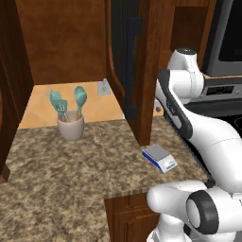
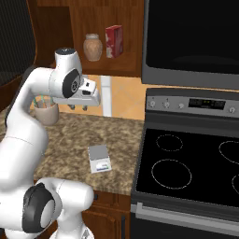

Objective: Pick the honey bottle and place it on the digital scale for weighing, and close the cabinet.

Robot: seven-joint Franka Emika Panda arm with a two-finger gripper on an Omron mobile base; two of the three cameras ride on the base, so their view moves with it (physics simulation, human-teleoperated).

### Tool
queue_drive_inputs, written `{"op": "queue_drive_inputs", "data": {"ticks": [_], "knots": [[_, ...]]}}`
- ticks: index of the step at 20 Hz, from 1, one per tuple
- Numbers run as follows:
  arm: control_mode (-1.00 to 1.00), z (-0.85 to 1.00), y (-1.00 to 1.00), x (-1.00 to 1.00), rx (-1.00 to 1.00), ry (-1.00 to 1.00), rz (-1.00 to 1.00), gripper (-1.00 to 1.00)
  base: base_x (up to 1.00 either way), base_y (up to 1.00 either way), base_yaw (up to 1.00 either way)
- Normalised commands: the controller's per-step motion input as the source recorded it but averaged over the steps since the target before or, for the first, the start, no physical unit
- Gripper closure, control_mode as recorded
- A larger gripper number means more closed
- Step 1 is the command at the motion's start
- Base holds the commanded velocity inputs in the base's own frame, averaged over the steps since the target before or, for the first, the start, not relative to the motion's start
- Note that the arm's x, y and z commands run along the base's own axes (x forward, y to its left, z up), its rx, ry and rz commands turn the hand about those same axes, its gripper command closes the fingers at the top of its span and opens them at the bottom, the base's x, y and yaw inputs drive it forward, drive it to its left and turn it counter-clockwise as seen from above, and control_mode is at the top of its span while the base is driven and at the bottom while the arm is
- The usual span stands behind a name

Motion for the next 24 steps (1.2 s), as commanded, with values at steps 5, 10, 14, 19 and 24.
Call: {"op": "queue_drive_inputs", "data": {"ticks": [5, 10, 14, 19, 24], "knots": [[-1.00, 0.00, 0.01, -0.49, -0.01, -0.09, 0.00, -1.00, 0.00, 0.00, 0.00], [-1.00, 0.28, 0.00, -0.42, 0.00, -0.26, 0.00, -1.00, 0.00, 0.00, 0.00], [-1.00, 0.69, 0.00, -0.43, 0.00, -0.38, 0.00, -1.00, 0.00, 0.00, 0.00], [-1.00, 0.70, 0.00, -0.25, 0.00, -0.21, 0.00, -1.00, 0.00, 0.00, 0.00], [-1.00, 0.69, 0.00, -0.04, 0.00, -0.23, 0.00, -1.00, 0.00, 0.00, 0.00]]}}
